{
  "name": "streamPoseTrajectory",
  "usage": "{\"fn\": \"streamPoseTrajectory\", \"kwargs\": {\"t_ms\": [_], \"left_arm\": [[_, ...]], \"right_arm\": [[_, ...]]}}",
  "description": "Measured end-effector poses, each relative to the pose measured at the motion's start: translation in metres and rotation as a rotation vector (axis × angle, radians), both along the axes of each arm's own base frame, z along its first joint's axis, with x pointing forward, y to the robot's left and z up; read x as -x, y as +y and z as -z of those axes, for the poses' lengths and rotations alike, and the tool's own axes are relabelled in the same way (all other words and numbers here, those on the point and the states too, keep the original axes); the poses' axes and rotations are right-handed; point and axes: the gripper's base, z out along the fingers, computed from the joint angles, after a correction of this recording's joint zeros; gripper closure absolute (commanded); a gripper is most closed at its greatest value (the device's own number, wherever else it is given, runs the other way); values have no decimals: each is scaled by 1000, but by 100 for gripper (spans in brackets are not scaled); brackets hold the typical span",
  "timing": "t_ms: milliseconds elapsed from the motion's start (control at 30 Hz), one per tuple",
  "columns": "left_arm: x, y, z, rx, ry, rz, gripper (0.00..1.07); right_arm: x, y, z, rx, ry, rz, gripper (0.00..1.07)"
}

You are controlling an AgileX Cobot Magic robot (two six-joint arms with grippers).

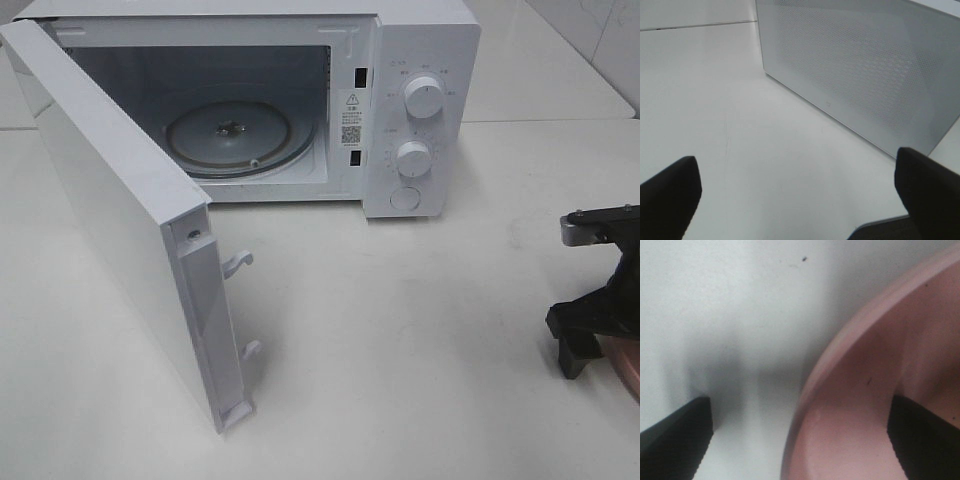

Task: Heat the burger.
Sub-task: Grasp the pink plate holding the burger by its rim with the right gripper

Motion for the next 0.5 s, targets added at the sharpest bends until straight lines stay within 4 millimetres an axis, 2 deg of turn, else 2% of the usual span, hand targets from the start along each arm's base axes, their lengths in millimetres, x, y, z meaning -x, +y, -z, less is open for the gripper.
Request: {"fn": "streamPoseTrajectory", "kwargs": {"t_ms": [100, 133, 167, 200, 233, 267, 300, 333, 367, 400, 433, 467, 500], "left_arm": [[0, 0, 0, 0, 0, 0, 9], [0, 0, 0, 0, 0, 0, 9], [0, 0, 0, 0, 0, 0, 9], [0, 0, 0, 0, 0, 0, 9], [0, 0, 0, 0, 0, 0, 9], [0, 0, 0, 0, 0, 0, 9], [0, 0, 0, 0, 0, 0, 9], [0, 0, 0, 0, 0, 0, 9], [0, 0, 0, 0, 0, 0, 9], [0, 0, 0, 0, 0, 0, 9], [0, 0, 0, 0, 0, 0, 9], [0, 0, 0, 0, 0, 0, 9], [0, 0, 0, 0, 0, 0, 9]], "right_arm": [[0, 0, 0, -2, 1, 3, 22], [0, 0, 1, -5, 2, 7, 30], [0, 0, 1, -5, 2, 7, 30], [0, 0, 1, -5, 2, 7, 35], [0, 0, 1, -4, 2, 6, 46], [0, 0, 1, -4, 2, 6, 46], [0, 0, 1, 1, 2, -1, 61], [0, 0, 1, 1, 2, -1, 61], [0, 0, 1, 4, 6, -4, 68], [1, -1, 0, 11, 12, -11, 83], [1, -1, 0, 11, 12, -11, 83], [1, -2, 0, 14, 20, -12, 91], [1, -1, 0, 13, 23, -5, 105]]}}
